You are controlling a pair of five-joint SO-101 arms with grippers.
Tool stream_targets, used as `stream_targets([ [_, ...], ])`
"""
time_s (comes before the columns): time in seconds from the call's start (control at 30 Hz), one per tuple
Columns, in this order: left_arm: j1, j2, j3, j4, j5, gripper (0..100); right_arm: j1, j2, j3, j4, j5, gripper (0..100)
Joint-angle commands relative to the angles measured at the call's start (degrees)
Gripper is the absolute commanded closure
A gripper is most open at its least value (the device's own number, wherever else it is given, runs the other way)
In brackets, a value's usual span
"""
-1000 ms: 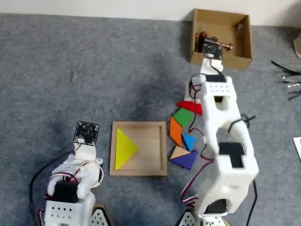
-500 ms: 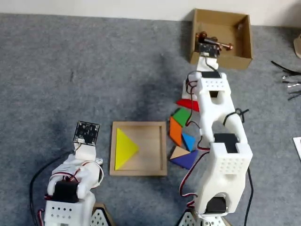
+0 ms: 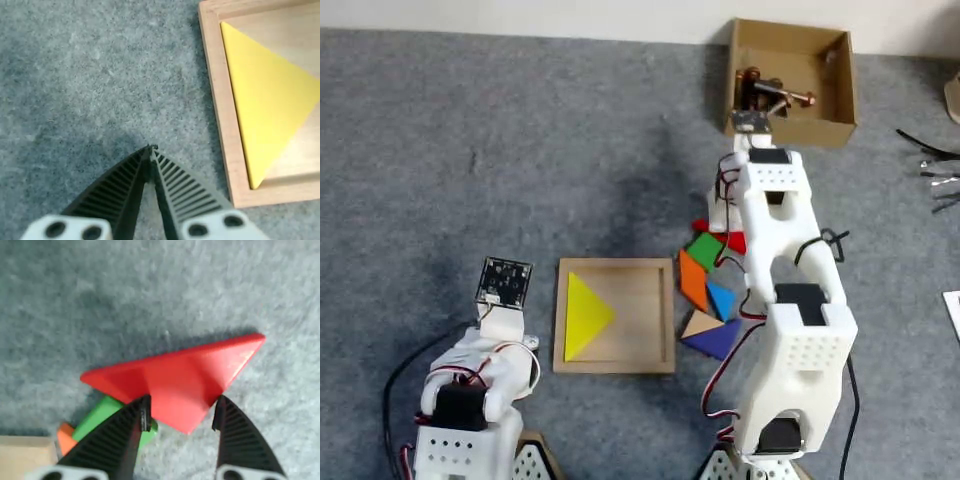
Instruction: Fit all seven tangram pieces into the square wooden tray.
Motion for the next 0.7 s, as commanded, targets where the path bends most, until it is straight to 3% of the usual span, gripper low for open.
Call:
stream_targets([
  [0.0,0.7,-0.4,1.1,0.3,0.4,99,3.2,-0.3,-0.7,1.3,0.8,80.3],
  [0.3,0.7,-0.4,1.1,0.3,0.4,99,5.8,-0.7,-1.5,4.4,0.8,80.3],
  [0.5,0.7,-0.4,1.1,0.3,0.4,99,5.3,-3.7,-11.2,13.4,0.4,80.3],
  [0.67,0.7,-0.4,1.1,0.3,0.4,99,2.2,-6.1,-16.8,14.5,0.4,80.3],
])
